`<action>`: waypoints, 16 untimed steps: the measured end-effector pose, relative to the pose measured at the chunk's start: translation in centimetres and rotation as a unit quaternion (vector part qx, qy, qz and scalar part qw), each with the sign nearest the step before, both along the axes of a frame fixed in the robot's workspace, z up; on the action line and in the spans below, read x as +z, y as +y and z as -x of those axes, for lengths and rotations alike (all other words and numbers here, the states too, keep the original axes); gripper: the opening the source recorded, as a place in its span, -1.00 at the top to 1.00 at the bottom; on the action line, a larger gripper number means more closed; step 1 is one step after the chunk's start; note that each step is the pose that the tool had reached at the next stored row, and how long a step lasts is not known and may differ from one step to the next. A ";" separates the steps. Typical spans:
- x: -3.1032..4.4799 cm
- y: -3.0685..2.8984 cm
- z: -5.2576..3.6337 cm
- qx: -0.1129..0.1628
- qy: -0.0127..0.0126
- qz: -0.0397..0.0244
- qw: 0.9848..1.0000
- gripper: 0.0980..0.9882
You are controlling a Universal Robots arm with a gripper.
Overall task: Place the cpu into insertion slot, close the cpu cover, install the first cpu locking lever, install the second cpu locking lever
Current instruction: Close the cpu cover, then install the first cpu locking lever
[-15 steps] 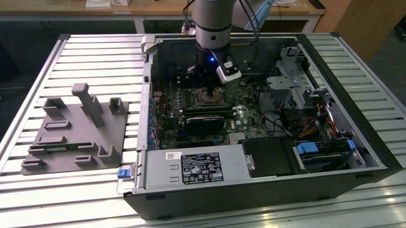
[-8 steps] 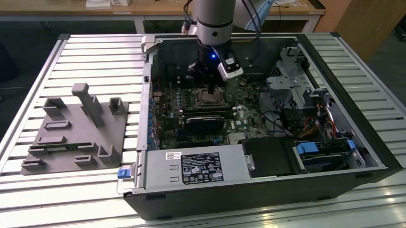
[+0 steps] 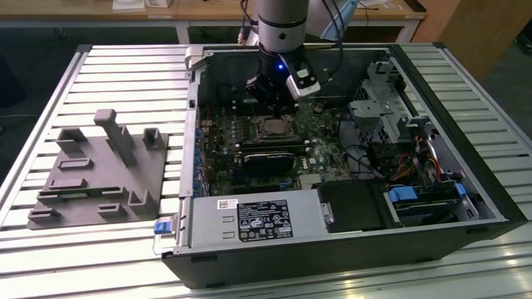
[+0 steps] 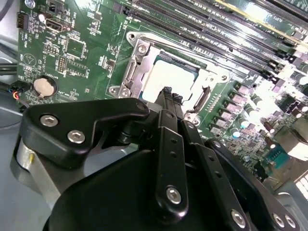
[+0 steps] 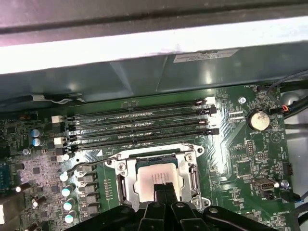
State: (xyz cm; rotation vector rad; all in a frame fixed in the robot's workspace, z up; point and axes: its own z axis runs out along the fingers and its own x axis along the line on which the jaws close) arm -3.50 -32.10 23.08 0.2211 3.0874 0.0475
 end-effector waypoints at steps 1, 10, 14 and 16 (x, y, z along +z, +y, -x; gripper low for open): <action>0.06 0.00 0.00 0.000 0.000 0.000 1.000 0.98; 0.17 0.00 0.00 0.000 0.000 0.000 1.000 0.98; 0.18 -0.01 0.19 0.000 0.000 0.000 1.000 0.98; 0.18 -0.01 0.67 0.000 0.000 0.000 1.000 0.98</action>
